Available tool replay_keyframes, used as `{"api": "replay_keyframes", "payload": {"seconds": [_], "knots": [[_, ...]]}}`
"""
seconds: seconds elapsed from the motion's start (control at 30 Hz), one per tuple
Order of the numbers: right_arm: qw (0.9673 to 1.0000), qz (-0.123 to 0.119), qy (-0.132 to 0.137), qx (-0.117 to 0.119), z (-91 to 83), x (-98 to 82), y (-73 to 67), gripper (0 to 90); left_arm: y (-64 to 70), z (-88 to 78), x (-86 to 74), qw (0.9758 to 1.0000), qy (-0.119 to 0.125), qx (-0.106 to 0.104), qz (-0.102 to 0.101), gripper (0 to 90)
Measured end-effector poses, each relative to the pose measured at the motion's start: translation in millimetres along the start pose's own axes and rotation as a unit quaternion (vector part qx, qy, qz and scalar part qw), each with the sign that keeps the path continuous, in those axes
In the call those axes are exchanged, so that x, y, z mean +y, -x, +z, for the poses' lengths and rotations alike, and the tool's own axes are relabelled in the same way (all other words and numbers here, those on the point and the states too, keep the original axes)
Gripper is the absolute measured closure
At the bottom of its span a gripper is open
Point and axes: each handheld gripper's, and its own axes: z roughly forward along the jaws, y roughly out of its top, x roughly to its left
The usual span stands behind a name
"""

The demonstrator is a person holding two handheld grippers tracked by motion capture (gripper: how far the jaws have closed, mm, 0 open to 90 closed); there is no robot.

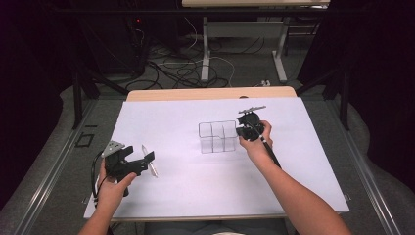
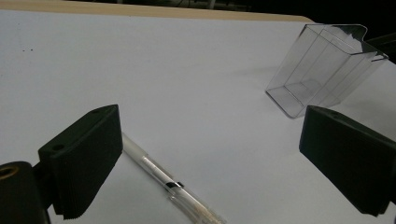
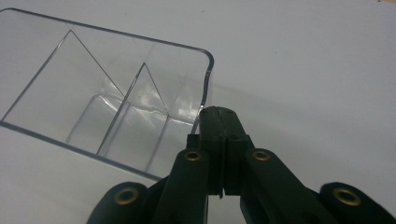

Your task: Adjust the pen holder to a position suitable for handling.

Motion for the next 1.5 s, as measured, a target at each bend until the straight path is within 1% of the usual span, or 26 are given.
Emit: {"api": "replay_keyframes", "payload": {"seconds": [0.07,0.1,0.13,0.17,0.23,0.3,0.37,0.43,0.47,0.53,0.63,0.73,0.83,0.9,0.93,0.97,1.0,1.1,1.13,1.17,1.2,1.27,1.4,1.5], "knots": [[0.9999,-0.014,0.001,0.004,-0.6,-1.4,-3.1,90.0,-0.3,0.0,-0.1,1.0,0.0,0.0,-0.001,6.1],[0.9999,-0.008,0.001,0.009,-1.1,-1.9,-5.1,90.0,-0.5,-0.2,0.0,1.0,-0.001,0.0,-0.001,6.2],[0.9999,-0.008,0.001,0.009,-1.1,-1.9,-5.1,90.0,-0.6,-0.3,-0.1,1.0,-0.001,0.0,-0.001,6.2],[0.9999,-0.013,0.0,0.008,-1.6,-2.6,-4.9,90.0,-0.8,-0.4,-0.1,1.0,-0.001,0.0,-0.001,6.2],[0.9999,-0.005,-0.002,0.012,-3.3,-4.5,-6.4,90.0,-0.8,-0.5,-0.1,1.0,-0.001,0.001,-0.001,6.2],[0.9999,-0.004,-0.001,0.015,-3.8,-5.2,-6.0,90.0,-0.7,-0.6,-0.2,1.0,-0.001,0.001,-0.001,6.2],[0.9997,0.003,-0.004,0.023,-4.8,-7.3,-5.1,90.0,-0.7,-0.5,-0.2,1.0,-0.002,0.001,-0.001,6.2],[0.9997,-0.001,-0.004,0.023,-4.8,-8.3,-4.1,90.0,-0.7,-0.4,-0.1,1.0,-0.002,0.001,-0.001,6.2],[0.9995,0.001,-0.008,0.03,-4.9,-9.6,-4.4,90.0,-0.6,-0.4,-0.1,1.0,-0.002,0.001,-0.001,6.2],[0.9994,0.0,-0.009,0.034,-5.3,-11.6,-5.7,90.0,-0.6,-0.4,-0.1,1.0,-0.002,0.001,-0.001,6.3],[0.9994,-0.006,-0.01,0.033,-5.6,-13.3,-8.3,90.0,-0.6,-0.1,-0.2,1.0,-0.001,0.002,-0.001,6.3],[0.999,-0.004,-0.011,0.043,-4.8,-14.3,-9.2,90.0,-0.6,-0.1,-0.3,1.0,-0.001,0.002,0.0,6.4],[0.999,-0.007,-0.012,0.042,-5.0,-15.0,-10.1,90.0,-1.0,-0.4,-0.3,1.0,-0.002,0.002,-0.002,6.4],[0.9989,-0.003,-0.012,0.044,-5.5,-15.4,-9.5,89.4,-1.2,-0.5,-0.5,1.0,-0.002,0.001,-0.004,6.4],[0.9989,-0.005,-0.01,0.046,-5.8,-15.4,-8.3,88.3,-1.3,-0.6,-0.6,1.0,-0.002,0.002,-0.004,6.4],[0.9987,-0.001,-0.01,0.05,-6.2,-15.4,-8.1,86.8,-1.4,-0.7,-0.6,1.0,-0.003,0.002,-0.004,6.4],[0.9988,-0.004,-0.008,0.047,-6.8,-15.4,-6.5,86.4,-1.3,-0.7,-0.7,1.0,-0.002,0.003,-0.006,6.4],[0.9988,0.003,-0.001,0.048,-8.9,-15.1,-2.2,85.6,-1.3,-0.9,-1.1,1.0,-0.001,0.004,-0.007,6.4],[0.9987,0.008,0.002,0.051,-9.8,-15.2,-0.6,85.3,-1.5,-1.2,-1.2,1.0,-0.003,0.004,-0.006,6.4],[0.9986,0.007,0.006,0.052,-10.9,-15.6,1.9,84.5,-2.0,-1.3,-1.3,1.0,-0.004,0.005,-0.004,6.4],[0.9983,0.012,0.008,0.057,-12.6,-16.1,3.2,83.7,-1.9,-1.1,-1.5,1.0,-0.002,0.006,-0.007,6.4],[0.9983,0.01,0.014,0.056,-15.6,-17.7,7.3,82.5,-2.3,-1.0,-1.9,0.9999,-0.002,0.007,-0.011,6.5],[0.9978,0.016,0.025,0.059,-21.5,-21.5,15.6,79.8,-3.3,-0.4,-2.3,0.9998,-0.004,0.011,-0.014,6.8],[0.9975,0.009,0.038,0.059,-28.0,-23.6,22.4,76.4,-3.9,-0.2,-2.6,0.9997,-0.004,0.013,-0.018,7.2]]}}
